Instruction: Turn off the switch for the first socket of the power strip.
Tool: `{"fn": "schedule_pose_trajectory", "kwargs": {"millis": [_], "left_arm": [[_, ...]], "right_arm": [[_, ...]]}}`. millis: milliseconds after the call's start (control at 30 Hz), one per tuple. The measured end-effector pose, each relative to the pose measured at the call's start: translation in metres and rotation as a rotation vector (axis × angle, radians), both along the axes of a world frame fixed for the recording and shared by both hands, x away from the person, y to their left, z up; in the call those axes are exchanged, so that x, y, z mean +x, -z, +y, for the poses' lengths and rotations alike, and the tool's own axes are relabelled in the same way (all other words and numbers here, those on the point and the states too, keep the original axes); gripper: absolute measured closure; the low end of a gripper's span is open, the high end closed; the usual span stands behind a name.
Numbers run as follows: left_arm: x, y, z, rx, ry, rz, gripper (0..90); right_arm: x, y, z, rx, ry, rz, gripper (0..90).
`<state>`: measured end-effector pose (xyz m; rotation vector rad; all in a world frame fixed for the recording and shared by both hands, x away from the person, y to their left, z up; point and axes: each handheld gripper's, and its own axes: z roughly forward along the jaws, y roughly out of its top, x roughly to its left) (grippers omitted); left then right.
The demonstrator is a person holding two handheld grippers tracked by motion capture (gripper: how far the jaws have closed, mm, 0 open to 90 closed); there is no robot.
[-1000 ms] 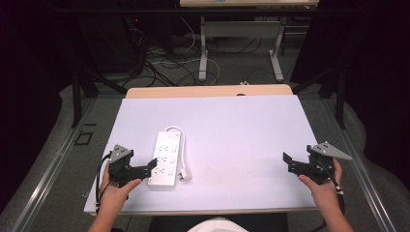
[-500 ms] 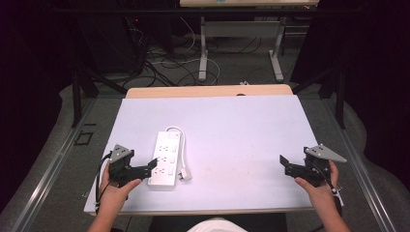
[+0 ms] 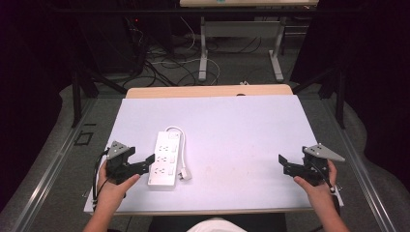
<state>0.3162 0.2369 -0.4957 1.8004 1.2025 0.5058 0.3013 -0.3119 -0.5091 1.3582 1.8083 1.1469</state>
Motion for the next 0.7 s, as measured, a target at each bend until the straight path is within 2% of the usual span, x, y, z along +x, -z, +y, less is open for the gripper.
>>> {"fn": "schedule_pose_trajectory", "kwargs": {"millis": [267,367,400,467,700], "left_arm": [[0.006,-0.011,-0.002,0.01,0.01,0.009,21.0],[0.008,-0.015,-0.003,0.017,0.0,0.007,22.7],[0.009,-0.017,-0.003,0.022,0.004,0.007,22.7],[0.01,-0.02,-0.004,0.02,0.002,0.012,22.8],[0.016,-0.028,-0.004,0.038,0.005,0.004,24.9]], "right_arm": [[0.001,0.0,0.0,-0.001,-0.004,-0.003,6.6],[0.003,0.002,0.001,0.006,0.004,-0.028,6.7],[0.003,0.002,0.001,0.006,0.004,-0.028,6.7],[0.0,0.0,0.001,0.001,-0.008,0.005,6.6],[0.001,0.001,0.002,0.0,-0.014,-0.002,6.7]]}}
